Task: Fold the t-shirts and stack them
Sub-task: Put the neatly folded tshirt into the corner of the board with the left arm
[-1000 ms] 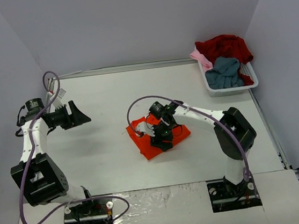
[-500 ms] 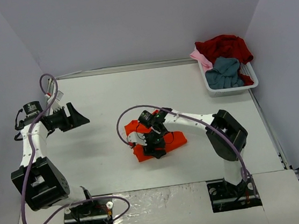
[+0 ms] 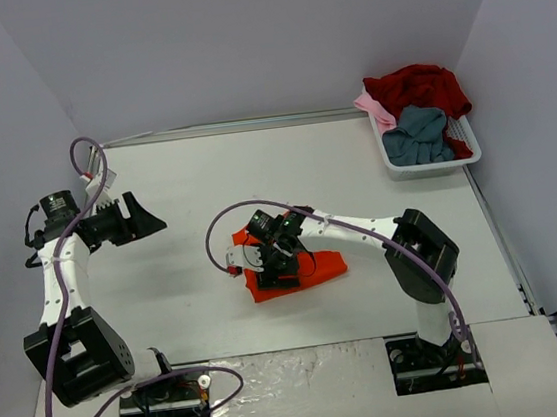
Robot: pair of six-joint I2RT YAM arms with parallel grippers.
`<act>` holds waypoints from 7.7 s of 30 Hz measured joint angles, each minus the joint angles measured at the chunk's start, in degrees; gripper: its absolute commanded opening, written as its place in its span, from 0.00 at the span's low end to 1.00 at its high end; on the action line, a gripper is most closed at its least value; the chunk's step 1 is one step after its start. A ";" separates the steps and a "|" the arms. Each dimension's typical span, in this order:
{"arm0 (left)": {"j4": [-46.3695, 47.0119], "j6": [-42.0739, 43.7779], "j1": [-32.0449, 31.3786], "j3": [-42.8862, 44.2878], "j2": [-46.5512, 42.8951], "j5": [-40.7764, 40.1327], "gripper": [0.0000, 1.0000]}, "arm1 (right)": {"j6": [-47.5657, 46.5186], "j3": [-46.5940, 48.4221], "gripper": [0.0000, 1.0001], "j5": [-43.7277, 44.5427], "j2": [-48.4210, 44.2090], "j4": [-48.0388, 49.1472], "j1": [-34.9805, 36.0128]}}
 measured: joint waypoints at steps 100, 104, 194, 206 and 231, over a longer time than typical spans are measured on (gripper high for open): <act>27.19 -34.38 -25.09 -5.92 28.48 3.37 0.94 | 0.61 20.41 0.00 4.83 15.89 -3.34 -3.32; 26.47 -33.79 -25.33 -5.92 28.00 2.38 0.94 | 0.20 20.57 0.00 4.83 15.76 -4.22 -3.39; 1.03 -8.94 -16.06 16.50 35.19 -5.05 0.02 | -4.55 -2.03 0.86 -9.86 -7.76 -19.19 -29.27; -18.95 14.51 -1.68 29.07 38.97 -17.16 0.02 | -1.09 -5.25 0.88 -10.16 -7.76 -11.28 -32.72; -17.49 22.58 4.70 37.66 41.27 -32.59 0.02 | -0.81 -6.54 0.90 -11.58 -7.67 -10.49 -33.83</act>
